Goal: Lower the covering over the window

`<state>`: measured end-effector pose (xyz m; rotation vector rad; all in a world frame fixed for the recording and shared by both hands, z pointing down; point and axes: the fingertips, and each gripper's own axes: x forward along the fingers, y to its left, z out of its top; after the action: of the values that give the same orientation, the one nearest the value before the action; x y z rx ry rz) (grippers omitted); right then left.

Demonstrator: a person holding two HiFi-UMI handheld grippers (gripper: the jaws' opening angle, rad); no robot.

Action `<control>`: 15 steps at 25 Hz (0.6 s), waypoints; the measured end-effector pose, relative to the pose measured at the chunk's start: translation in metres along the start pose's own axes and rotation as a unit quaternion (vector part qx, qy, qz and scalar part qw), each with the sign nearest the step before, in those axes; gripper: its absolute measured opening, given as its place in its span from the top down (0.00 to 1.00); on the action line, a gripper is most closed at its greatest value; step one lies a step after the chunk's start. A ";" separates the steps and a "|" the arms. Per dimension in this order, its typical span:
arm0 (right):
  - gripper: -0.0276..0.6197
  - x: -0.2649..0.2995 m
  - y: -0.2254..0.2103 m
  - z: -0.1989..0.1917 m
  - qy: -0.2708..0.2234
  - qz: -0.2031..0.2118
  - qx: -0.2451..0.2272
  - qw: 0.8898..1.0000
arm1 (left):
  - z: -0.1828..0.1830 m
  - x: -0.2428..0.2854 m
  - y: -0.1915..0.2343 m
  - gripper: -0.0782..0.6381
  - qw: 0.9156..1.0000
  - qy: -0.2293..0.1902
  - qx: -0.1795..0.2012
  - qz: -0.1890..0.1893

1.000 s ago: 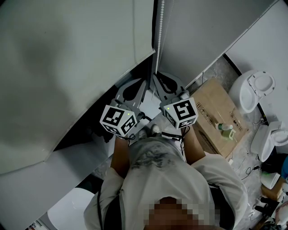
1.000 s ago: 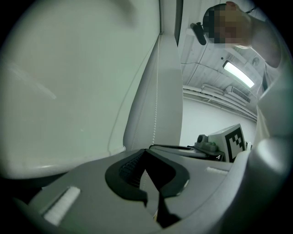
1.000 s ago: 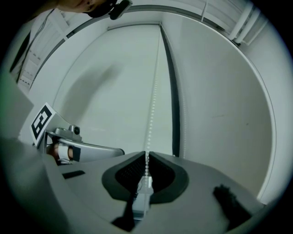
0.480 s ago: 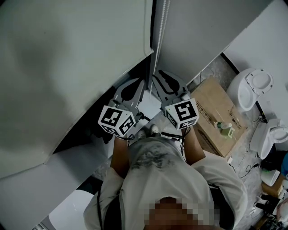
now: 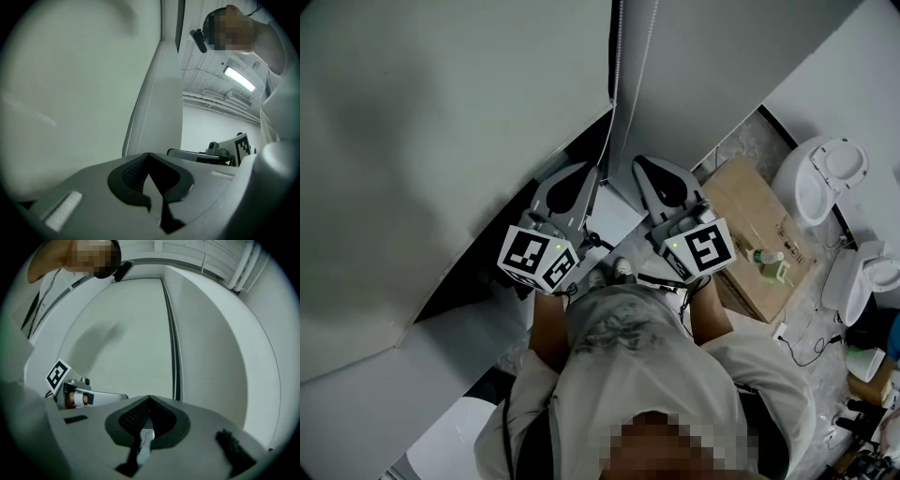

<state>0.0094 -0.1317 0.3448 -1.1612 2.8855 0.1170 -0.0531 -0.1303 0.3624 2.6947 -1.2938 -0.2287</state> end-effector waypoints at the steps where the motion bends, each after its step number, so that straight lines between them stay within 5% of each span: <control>1: 0.93 -0.002 0.001 0.002 -0.001 0.003 0.002 1.000 | 0.004 -0.001 -0.002 0.88 1.000 -0.003 0.005 -0.001; 15: 0.93 -0.022 -0.001 -0.012 0.012 0.007 0.049 0.999 | -0.005 -0.002 -0.010 0.88 1.000 0.006 0.006 -0.010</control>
<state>0.0257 -0.1182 0.3584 -1.1320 2.8836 -0.0384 -0.0457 -0.1217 0.3652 2.7160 -1.2691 -0.2076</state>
